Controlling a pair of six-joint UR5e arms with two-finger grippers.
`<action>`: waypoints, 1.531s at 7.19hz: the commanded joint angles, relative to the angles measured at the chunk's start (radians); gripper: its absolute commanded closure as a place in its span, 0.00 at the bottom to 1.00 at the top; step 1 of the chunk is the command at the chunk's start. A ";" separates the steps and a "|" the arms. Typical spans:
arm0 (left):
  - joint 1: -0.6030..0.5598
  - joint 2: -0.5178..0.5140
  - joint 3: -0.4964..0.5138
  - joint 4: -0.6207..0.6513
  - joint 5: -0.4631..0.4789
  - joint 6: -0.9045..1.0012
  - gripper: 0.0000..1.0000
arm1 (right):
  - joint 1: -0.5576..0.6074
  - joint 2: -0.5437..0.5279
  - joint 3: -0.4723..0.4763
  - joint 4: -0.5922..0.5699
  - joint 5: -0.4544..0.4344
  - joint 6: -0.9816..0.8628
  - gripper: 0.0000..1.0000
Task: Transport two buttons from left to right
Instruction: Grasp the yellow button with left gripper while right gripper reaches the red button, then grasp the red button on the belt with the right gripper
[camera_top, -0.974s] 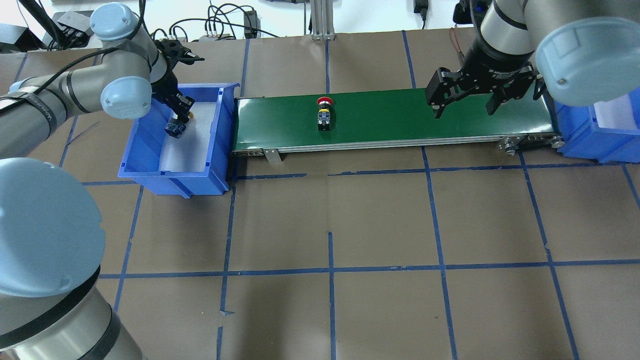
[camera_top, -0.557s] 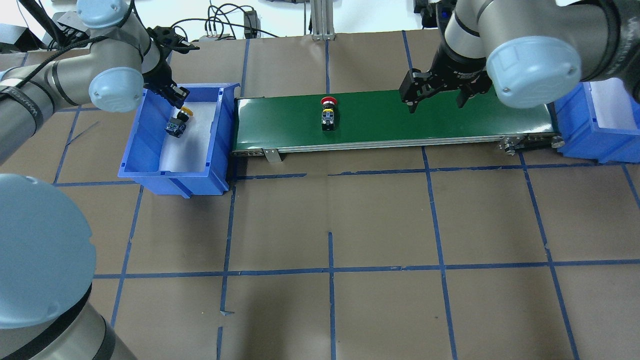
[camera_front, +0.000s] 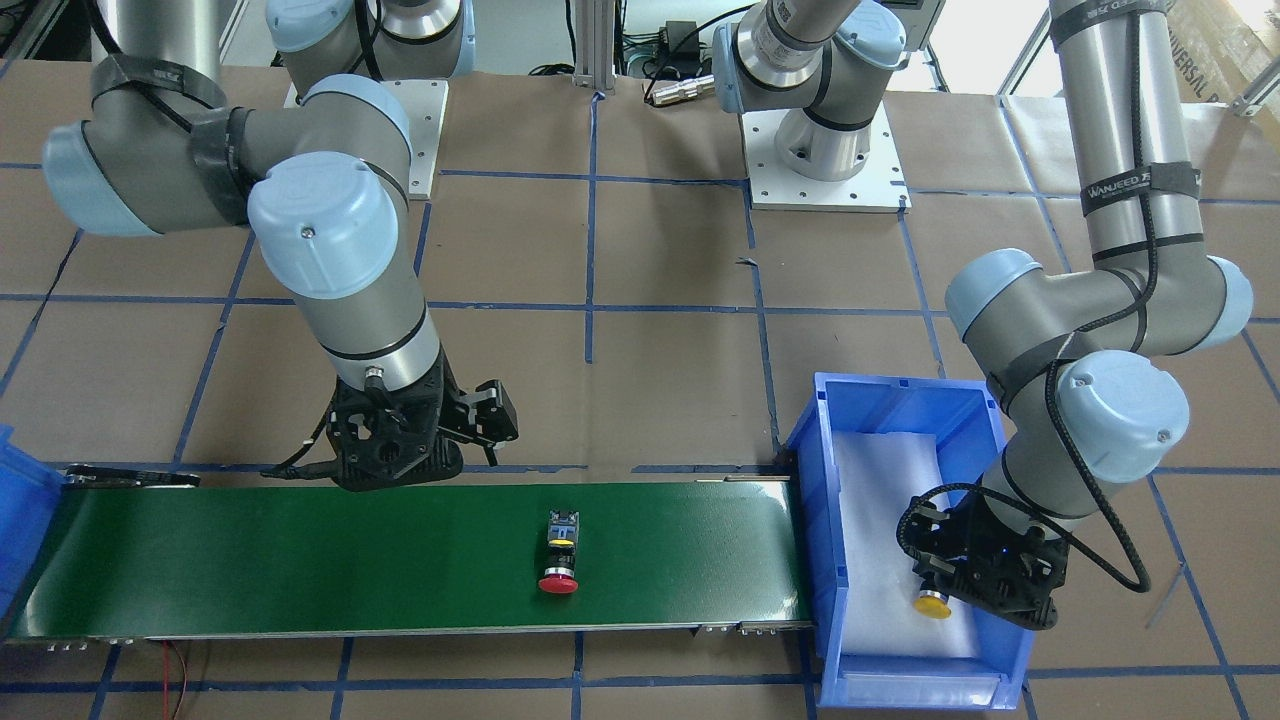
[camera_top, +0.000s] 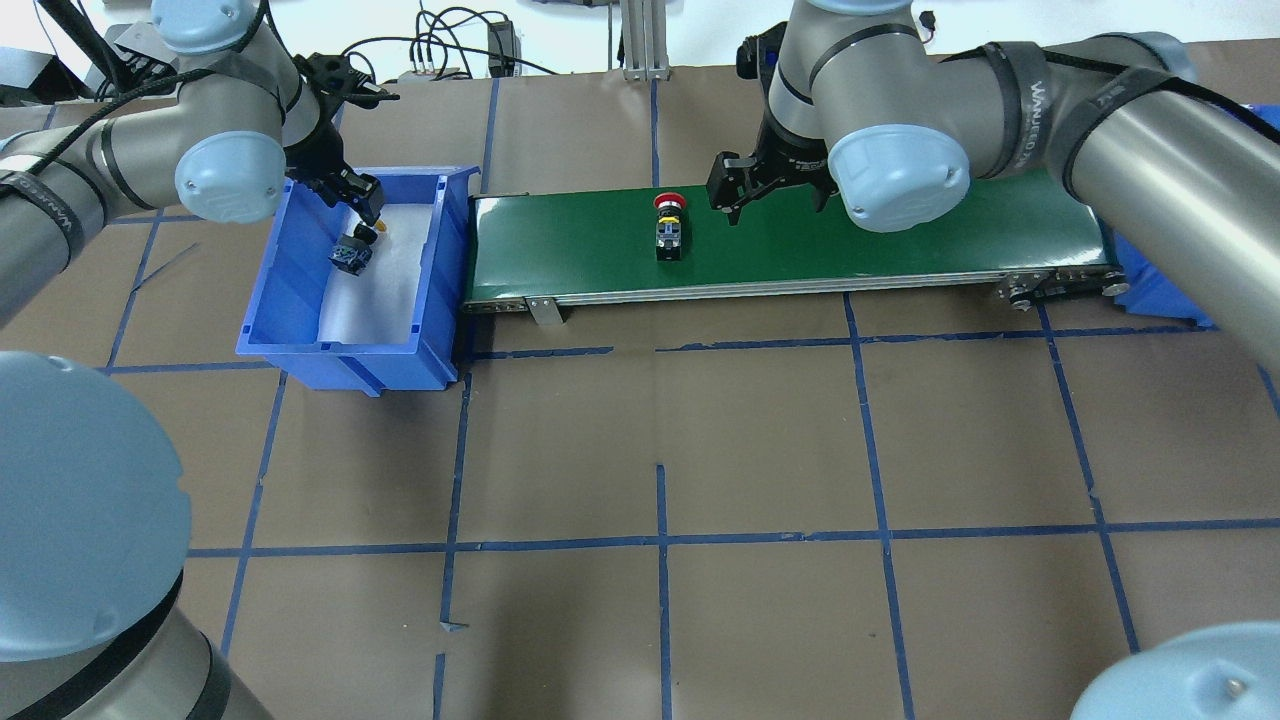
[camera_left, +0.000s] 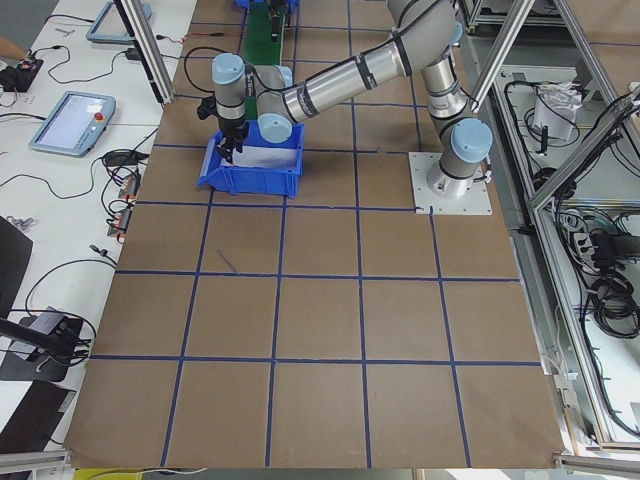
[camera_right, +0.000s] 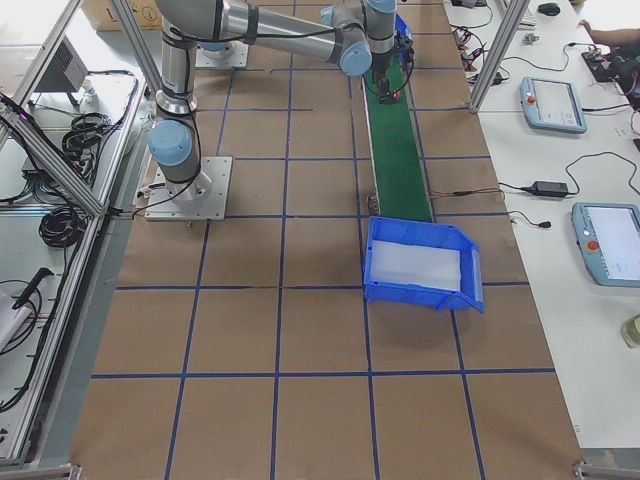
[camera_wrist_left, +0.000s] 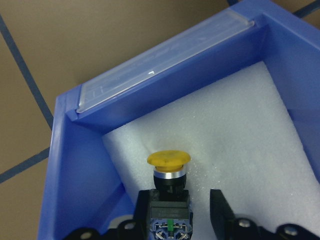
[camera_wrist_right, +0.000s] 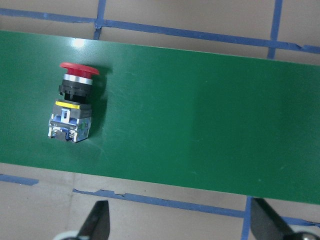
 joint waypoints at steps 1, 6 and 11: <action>0.000 -0.020 0.000 0.005 0.001 0.002 0.35 | 0.049 0.072 -0.047 -0.013 0.011 0.004 0.00; 0.018 -0.018 0.000 0.012 -0.001 0.008 0.34 | 0.054 0.133 -0.075 -0.018 0.013 0.088 0.00; 0.027 -0.017 -0.005 0.012 -0.001 0.008 0.35 | 0.043 0.181 -0.081 -0.050 0.012 0.090 0.13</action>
